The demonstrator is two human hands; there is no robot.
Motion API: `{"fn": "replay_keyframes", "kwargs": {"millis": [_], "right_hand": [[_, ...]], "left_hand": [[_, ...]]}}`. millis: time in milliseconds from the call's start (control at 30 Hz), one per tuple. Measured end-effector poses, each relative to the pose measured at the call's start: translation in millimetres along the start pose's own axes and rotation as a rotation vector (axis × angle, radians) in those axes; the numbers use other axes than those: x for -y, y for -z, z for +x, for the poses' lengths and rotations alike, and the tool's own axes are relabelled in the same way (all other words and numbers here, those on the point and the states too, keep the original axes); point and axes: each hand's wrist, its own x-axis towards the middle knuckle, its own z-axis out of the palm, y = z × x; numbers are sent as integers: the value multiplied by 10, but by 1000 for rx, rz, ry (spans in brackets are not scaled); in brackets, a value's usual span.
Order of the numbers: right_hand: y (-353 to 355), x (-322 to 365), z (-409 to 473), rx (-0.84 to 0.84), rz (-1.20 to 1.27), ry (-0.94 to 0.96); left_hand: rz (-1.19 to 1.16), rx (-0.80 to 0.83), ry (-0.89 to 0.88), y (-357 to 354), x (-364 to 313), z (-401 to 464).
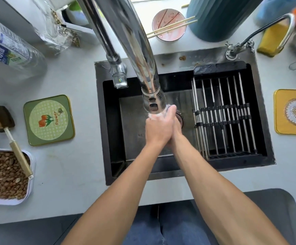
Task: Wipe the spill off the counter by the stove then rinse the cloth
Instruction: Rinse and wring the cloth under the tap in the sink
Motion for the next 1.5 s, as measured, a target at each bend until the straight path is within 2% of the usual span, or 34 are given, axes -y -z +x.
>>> {"fn": "replay_keyframes", "kwargs": {"millis": [67,100,167,267,367,433,533,600,700,767,833,900,967,1067,1167,1267,1400,1500], "right_hand": [[-41,-49,-58,46,156,-98],[-34,-58,-90,34,156,-110],[0,-52,-136,-24,34,-18],[7,56,-94,-13,9,102],[-14,158,-13,-72,-63,85],[-26,136,-11,-15,-160,52],[-59,72,-72,36,-145,-38],[-55,53,-45,46,-141,34],[-65,107,4,9,-119,147],[-60,100,39,-74,-121,134],[-63,42,27,-37,-157,85],[-81,-49,-27,44,-164,37],[-90,-71,-79,34,-157,-3],[-46,-13,-71,85,-93,88],[-5,74,-16,0,-62,192],[4,-32,51,-64,-166,128],[-29,-228,-65,62,-143,-6],[72,-230,-82,115,-218,77]], "left_hand": [[103,-93,-5,-4,46,73],[111,-141,46,60,60,129],[86,-202,146,218,114,233],[-5,-174,131,262,93,204],[-28,-109,55,59,0,50],[-28,-134,23,25,-28,30],[71,-148,49,155,117,204],[110,-130,130,260,256,301],[103,-138,112,274,303,256],[10,-130,64,180,156,136],[-36,-108,19,85,31,53],[-9,-121,50,111,33,112],[55,-153,93,229,190,255],[133,-164,158,351,406,320],[-3,-180,181,255,362,200],[-121,-126,83,102,128,85],[76,-39,43,181,42,155],[152,-110,84,418,274,300]]}}
